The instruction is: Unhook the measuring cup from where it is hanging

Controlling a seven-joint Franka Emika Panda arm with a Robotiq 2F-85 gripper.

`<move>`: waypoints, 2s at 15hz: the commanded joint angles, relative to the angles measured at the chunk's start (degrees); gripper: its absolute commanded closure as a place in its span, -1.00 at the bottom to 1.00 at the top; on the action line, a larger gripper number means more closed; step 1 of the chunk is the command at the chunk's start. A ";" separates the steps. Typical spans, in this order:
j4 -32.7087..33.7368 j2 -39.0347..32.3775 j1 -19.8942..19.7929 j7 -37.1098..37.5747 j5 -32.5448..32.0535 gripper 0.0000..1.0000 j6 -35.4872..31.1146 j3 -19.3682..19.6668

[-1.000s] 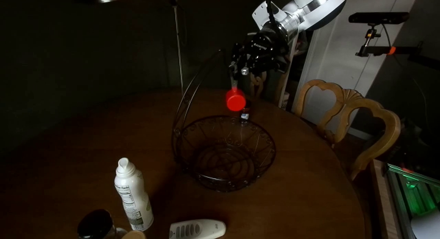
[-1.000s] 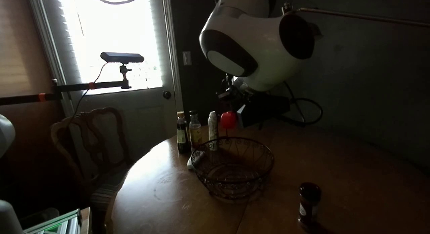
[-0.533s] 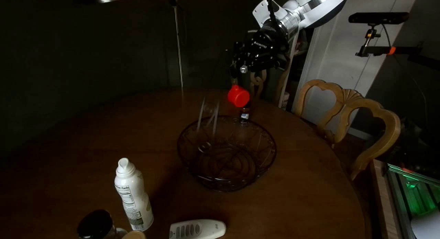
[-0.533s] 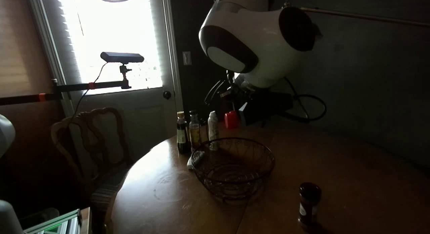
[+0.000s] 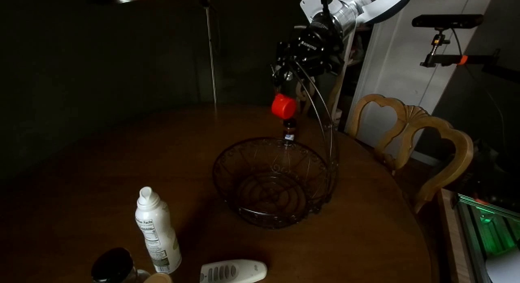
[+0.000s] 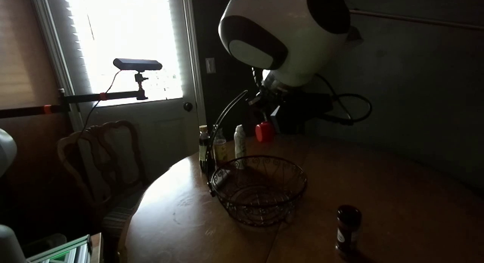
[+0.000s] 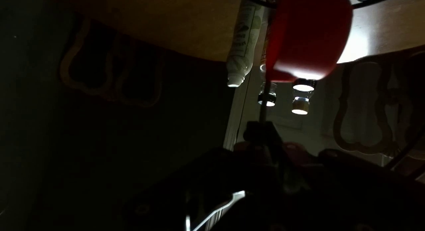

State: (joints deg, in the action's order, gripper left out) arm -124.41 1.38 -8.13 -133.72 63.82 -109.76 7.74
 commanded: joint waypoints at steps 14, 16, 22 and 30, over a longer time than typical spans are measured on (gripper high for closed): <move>-0.71 2.84 1.83 -0.26 0.32 0.98 -9.49 -1.60; -0.67 3.16 2.02 -0.35 0.36 0.98 -10.33 -1.72; -0.87 3.34 2.64 -0.04 0.77 0.98 -13.85 -2.29; -1.35 3.41 4.12 3.71 1.93 0.98 -25.89 -3.81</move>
State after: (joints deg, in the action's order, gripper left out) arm -124.57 3.69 -4.76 -131.22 64.58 -131.24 4.48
